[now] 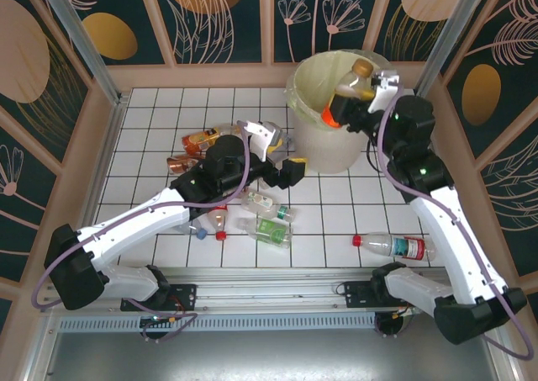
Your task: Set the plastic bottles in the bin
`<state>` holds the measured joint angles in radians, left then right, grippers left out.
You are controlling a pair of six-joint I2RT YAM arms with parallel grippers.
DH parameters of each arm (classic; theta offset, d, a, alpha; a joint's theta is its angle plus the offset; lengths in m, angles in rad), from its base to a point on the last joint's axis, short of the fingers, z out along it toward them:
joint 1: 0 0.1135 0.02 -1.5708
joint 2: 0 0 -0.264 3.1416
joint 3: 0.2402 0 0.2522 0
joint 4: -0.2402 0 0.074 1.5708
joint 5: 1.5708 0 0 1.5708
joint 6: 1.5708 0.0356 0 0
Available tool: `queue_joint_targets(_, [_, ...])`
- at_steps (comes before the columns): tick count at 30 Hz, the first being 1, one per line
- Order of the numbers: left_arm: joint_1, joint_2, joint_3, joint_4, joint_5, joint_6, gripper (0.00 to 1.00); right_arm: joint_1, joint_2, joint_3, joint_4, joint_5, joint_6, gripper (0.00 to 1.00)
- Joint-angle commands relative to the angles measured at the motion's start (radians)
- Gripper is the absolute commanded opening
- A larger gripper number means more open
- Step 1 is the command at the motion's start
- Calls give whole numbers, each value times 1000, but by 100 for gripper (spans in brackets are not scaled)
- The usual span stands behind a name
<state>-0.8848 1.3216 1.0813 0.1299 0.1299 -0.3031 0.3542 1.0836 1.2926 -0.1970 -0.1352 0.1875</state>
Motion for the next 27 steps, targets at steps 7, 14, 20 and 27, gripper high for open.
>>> queue_joint_targets(7, [-8,-61,26,-28,42,61,99,-35,172,215,-13,99,-60,60])
queue_joint_targets(14, [-8,-103,-48,-16,-1,80,99,-114,330,354,-101,35,-74,60])
queue_joint_targets(20, [-8,-67,-31,-16,-13,77,98,-173,444,426,-188,-2,-96,60])
queue_joint_targets(27, [-8,-45,-22,-51,-35,84,99,-185,561,511,-310,-62,-112,61])
